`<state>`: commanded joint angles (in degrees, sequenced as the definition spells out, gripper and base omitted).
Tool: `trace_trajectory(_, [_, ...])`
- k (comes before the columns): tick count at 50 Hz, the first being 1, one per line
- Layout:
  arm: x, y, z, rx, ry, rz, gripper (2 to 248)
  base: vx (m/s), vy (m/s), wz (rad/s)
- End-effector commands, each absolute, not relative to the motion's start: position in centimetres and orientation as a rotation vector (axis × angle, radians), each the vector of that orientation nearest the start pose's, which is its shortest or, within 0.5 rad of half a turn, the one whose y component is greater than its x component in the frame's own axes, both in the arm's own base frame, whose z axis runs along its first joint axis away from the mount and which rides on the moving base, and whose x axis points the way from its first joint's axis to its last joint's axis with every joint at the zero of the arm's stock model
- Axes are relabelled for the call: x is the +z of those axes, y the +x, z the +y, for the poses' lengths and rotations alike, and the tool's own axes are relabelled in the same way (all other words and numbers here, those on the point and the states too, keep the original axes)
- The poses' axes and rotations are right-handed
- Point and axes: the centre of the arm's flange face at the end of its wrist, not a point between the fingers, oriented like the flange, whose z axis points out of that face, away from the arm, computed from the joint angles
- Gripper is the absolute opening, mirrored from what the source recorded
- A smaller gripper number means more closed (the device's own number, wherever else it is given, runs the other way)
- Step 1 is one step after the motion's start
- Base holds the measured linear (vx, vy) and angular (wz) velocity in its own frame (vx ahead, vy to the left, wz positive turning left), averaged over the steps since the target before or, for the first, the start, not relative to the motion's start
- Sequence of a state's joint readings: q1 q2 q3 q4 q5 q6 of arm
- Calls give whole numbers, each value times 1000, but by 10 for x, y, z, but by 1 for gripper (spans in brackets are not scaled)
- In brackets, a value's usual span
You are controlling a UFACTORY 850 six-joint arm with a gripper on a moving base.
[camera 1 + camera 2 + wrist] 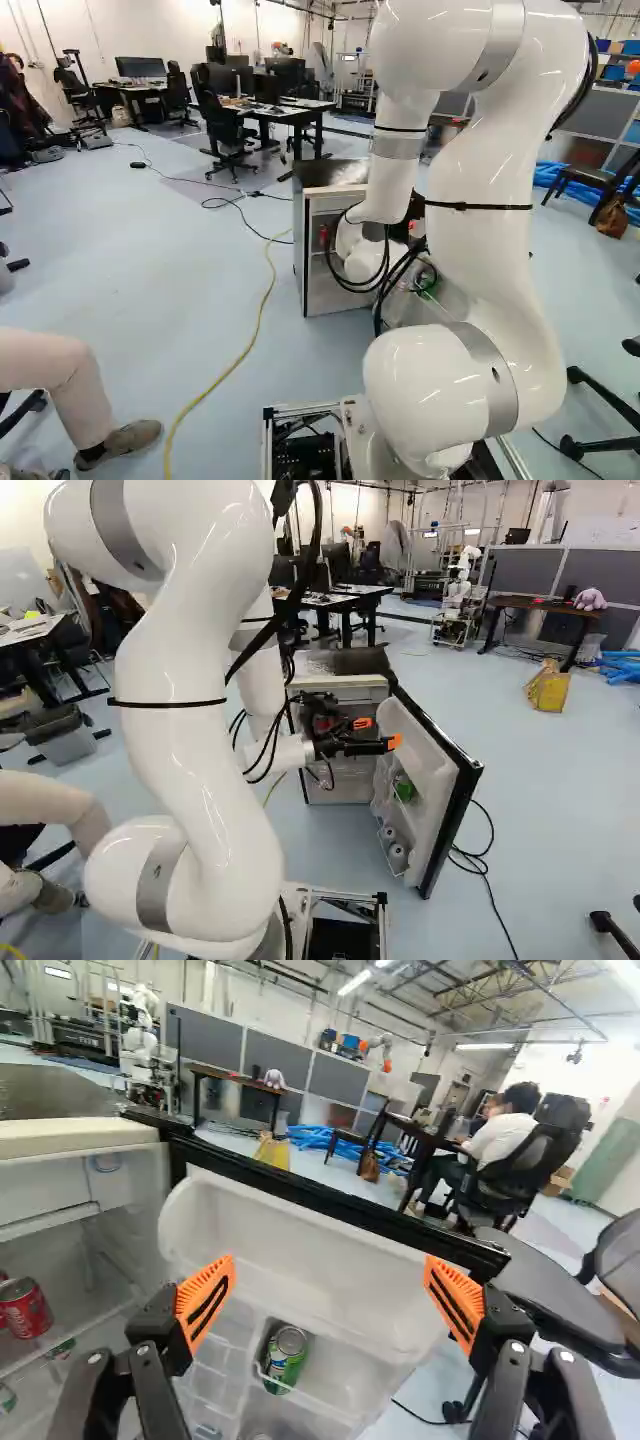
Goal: Grab a drink from the fridge
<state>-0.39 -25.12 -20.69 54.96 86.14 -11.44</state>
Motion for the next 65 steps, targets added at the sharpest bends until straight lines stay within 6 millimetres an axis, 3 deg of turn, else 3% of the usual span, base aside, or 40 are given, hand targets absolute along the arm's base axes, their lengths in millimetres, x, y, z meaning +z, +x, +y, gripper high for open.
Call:
trace_trajectory(46, [258, 368, -49, 1595, 2148, -294, 247, 0, 0, 0])
trace_trajectory(65, [229, 395, -43, 1571, 2346, -128, 247, 0, 0, 0])
